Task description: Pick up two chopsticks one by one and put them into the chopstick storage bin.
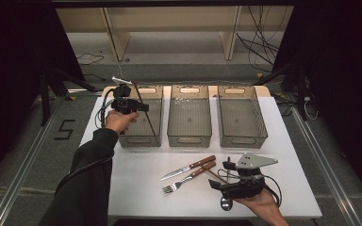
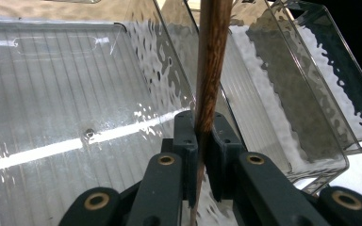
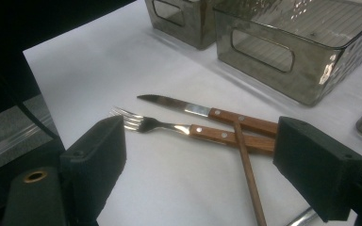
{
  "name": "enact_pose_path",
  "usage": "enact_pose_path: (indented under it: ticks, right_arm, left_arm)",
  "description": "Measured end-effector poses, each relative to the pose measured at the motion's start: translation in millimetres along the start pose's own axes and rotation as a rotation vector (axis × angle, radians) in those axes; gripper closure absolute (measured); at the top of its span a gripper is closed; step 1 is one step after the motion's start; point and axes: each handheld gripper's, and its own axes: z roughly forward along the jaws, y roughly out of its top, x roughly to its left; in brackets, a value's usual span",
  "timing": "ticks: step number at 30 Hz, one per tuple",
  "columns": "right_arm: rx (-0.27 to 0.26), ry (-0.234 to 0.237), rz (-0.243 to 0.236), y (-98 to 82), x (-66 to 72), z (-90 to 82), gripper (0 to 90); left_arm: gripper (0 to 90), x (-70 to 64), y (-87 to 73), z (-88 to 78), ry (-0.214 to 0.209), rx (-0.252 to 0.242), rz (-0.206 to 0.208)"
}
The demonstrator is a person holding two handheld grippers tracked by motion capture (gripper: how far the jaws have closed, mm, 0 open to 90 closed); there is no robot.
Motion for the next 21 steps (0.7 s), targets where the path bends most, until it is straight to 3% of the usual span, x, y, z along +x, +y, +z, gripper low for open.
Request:
enact_pose_path:
  ticks: [8, 12, 15, 17, 21]
  right_arm:
    - [0.006, 0.001, -0.003, -0.3, 0.4, 1.0, 18.5]
    - [0.006, 0.004, -0.006, -0.3, 0.6, 1.0, 18.5]
    - [0.005, 0.004, -0.006, -0.4, 0.5, 0.8, 18.5]
    - [0.004, 0.005, -0.006, -0.3, 0.5, 0.7, 18.5]
    - [0.005, -0.001, -0.004, 0.0, -0.1, -0.3, 18.5]
  left_arm:
    - [74.7, -1.3, -0.7, 6.8, 0.028, 0.019, 0.001]
    - [56.1, -2.6, -0.1, 9.1, 0.056, 0.025, 0.001]
    - [44.3, -4.1, 1.1, 12.1, 0.089, 0.072, 0.006]
    - [41.0, -6.4, 0.6, 12.7, 0.110, 0.086, 0.025]
    - [33.7, -9.7, -0.7, 7.5, 0.094, 0.057, 0.016]
